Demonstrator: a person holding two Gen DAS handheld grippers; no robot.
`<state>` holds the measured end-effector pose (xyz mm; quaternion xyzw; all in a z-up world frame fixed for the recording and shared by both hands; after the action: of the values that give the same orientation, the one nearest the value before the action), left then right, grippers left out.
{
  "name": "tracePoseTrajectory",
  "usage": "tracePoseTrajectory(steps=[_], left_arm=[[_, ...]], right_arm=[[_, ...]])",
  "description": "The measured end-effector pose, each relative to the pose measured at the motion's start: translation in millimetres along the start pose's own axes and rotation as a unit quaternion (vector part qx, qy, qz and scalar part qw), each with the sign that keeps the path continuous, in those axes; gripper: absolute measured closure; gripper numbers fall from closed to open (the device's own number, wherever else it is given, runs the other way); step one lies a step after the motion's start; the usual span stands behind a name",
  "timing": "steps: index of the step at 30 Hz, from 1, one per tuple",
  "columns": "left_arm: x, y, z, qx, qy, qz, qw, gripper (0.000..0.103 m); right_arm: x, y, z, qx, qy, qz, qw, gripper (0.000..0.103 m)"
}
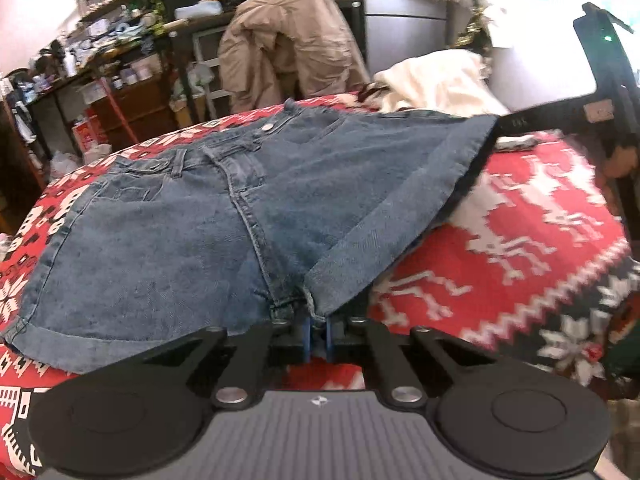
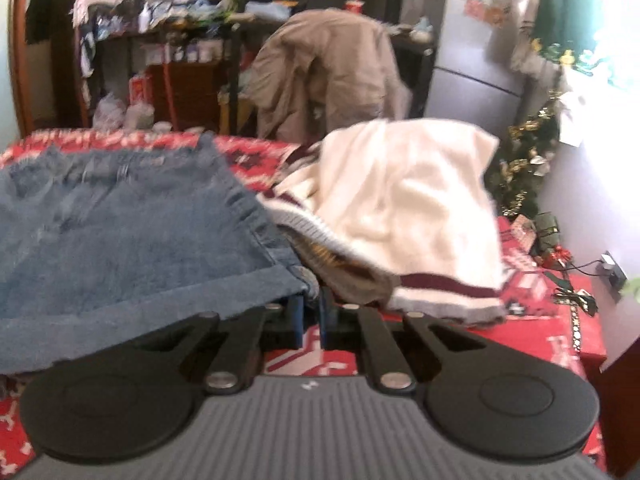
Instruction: Fold clothes
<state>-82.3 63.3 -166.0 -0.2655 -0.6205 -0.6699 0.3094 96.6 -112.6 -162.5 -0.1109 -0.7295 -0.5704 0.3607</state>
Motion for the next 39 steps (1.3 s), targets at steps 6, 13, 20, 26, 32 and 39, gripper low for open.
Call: tracePoseTrajectory(steps=[6,13,20,26,32,39], left_arm=[[5,-6,-4,-0.014,-0.015,0.02,0.9996,0.096],[-2,-9,-3,-0.009,-0.02,0.033,0.9992,0.084],[24,-19,15,0.001,-0.032,0.019,0.9993,0.074],[45,-32,73,0.041,0.007,0.013,0.999,0.071],[52,-43,152,0.082,0.087,-0.006,0.9928,0.065],[40,-52,241,0.14,0.141,-0.02,0.9798,0.052]], right_arm=[[23,2,-15,-0.012,-0.003,0.008,1.0,0.096],[-7,-24,-14,0.01,-0.011,0.051,0.999,0.095],[0,-36,-20,-0.014,-0.019,0.063,0.998,0.089],[35,-48,-22,-0.047,-0.017,0.059,0.997,0.089],[64,-55,11,-0.041,0.004,0.051,0.998,0.087],[69,-48,52,-0.018,0.023,0.042,0.999,0.073]])
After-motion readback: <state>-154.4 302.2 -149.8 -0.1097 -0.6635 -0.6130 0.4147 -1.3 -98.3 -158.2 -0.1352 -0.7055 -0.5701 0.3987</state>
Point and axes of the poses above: each gripper's, at about its wrist camera, not at the fingertips, and x roughly against the way its jaws point, z to its left, y to its top, the point moved 4 cm from there along -x, roughly the way its jaws point, and after that the axes turned 4 degrees about z, right-handed, at the moved point
